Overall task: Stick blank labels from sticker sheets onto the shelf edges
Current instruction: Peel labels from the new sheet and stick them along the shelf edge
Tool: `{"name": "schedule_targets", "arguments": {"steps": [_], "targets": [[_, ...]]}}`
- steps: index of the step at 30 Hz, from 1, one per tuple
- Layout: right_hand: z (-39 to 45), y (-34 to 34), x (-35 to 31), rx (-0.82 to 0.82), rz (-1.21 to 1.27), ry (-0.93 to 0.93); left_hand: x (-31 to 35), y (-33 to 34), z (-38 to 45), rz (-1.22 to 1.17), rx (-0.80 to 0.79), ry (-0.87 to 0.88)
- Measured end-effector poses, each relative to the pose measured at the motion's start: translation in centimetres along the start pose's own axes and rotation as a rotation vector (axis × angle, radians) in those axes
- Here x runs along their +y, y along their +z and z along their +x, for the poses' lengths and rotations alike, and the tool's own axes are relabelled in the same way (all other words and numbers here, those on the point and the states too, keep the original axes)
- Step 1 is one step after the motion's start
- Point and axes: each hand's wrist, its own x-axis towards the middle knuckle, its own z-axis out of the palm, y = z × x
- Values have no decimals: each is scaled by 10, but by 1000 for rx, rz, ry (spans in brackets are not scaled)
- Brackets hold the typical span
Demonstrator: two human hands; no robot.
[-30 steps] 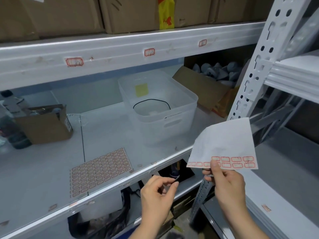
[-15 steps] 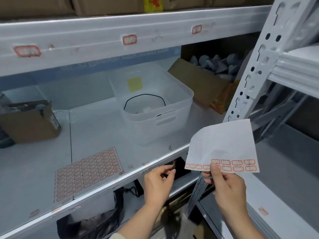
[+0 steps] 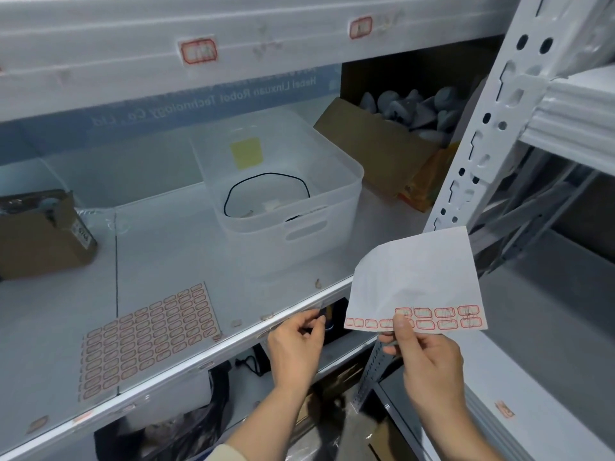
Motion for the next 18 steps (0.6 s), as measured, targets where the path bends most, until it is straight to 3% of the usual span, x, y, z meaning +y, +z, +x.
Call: {"name": "schedule_targets", "arguments": {"steps": [9, 18], "targets": [[-1, 6, 2, -26, 29, 10, 1, 9, 0, -23, 79, -44], [-2, 9, -2, -51, 52, 49, 15, 34, -1, -213, 302, -315]]}}
